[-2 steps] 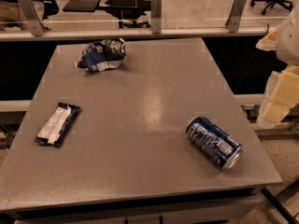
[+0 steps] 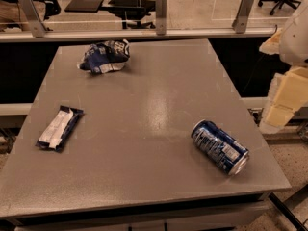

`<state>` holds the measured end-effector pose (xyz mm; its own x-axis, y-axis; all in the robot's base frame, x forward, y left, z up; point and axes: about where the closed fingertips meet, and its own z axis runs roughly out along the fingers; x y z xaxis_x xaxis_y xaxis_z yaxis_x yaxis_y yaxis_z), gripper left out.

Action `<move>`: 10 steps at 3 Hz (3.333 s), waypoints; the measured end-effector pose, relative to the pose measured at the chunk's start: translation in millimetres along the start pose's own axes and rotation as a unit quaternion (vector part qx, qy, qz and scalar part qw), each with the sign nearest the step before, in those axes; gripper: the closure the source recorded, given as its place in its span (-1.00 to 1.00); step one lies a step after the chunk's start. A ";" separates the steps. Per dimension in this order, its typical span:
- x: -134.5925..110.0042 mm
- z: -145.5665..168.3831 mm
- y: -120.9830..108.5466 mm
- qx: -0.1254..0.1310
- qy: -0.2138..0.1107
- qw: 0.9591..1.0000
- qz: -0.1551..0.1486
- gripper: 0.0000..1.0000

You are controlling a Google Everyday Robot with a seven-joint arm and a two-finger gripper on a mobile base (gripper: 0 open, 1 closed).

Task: Place pepsi can upright

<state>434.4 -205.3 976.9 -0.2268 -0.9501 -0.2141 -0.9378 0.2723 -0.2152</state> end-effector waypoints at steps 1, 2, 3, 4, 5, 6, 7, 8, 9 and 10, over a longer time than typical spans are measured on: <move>-23.8 9.3 17.8 -0.027 0.008 0.999 0.014 -1.00; -34.9 30.3 32.4 -0.046 0.045 0.997 0.040 -1.00; -32.0 58.1 33.2 -0.047 0.076 0.992 0.088 -1.00; -26.8 90.2 35.9 -0.053 0.102 0.981 0.158 -1.00; -26.0 104.2 40.4 -0.062 0.109 0.973 0.192 -1.00; -30.2 114.6 53.2 -0.075 0.116 0.969 0.205 -1.00; -32.0 125.7 62.3 -0.084 0.125 0.966 0.209 -1.00; -32.8 133.7 65.8 -0.091 0.129 0.965 0.208 -0.66; -36.5 135.2 66.8 -0.093 0.118 0.969 0.197 -0.20; -45.4 129.6 66.3 -0.089 0.093 0.979 0.161 0.26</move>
Offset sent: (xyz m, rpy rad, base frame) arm -0.0277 0.0615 -0.0564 -0.1078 0.2392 -0.1504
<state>416.6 -124.4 848.8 -0.5463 -0.8353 -0.0625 -0.8372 0.5469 0.0076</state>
